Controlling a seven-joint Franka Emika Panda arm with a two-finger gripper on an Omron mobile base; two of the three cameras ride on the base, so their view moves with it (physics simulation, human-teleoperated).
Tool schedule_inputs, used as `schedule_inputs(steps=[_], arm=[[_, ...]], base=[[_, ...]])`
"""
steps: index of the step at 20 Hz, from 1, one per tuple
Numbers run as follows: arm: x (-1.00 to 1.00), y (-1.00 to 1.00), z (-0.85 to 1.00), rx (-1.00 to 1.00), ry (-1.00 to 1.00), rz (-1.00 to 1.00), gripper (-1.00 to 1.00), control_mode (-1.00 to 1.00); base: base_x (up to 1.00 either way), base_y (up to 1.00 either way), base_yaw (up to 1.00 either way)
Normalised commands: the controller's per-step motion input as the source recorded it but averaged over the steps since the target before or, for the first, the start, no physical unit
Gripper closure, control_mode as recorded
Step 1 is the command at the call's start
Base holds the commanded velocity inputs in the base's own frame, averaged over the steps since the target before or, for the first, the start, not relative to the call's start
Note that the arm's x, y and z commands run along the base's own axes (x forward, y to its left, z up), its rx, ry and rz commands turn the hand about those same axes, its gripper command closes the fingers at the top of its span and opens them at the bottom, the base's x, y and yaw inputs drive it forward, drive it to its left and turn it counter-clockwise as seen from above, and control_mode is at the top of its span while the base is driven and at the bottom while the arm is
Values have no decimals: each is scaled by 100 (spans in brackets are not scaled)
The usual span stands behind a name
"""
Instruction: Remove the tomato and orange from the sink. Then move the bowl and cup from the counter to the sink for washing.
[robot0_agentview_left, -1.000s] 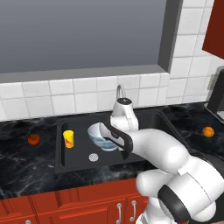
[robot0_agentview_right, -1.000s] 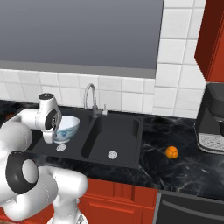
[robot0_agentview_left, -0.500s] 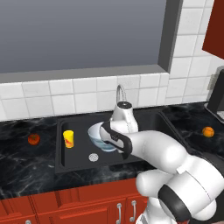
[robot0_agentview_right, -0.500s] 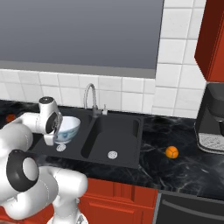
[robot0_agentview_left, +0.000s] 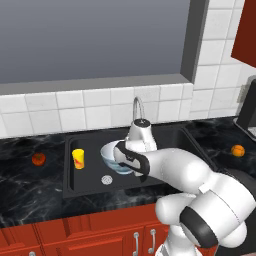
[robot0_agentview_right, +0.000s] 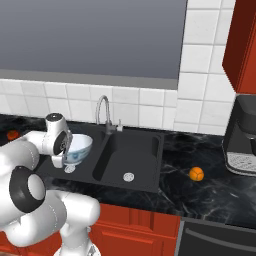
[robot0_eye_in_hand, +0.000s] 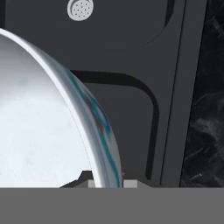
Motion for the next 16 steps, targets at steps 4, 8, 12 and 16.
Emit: schedule_inputs(steps=[4, 8, 12, 16], arm=[[1, 3, -9, 1, 0, 0, 100, -100], [0, 5, -9, 3, 0, 0, 100, -100], [0, 4, -11, 3, 0, 0, 100, -100], [0, 2, -14, 2, 0, -1, 100, -100]], base=[[0, 0, 0], [0, 0, 0], [0, 0, 0], [0, 0, 0]])
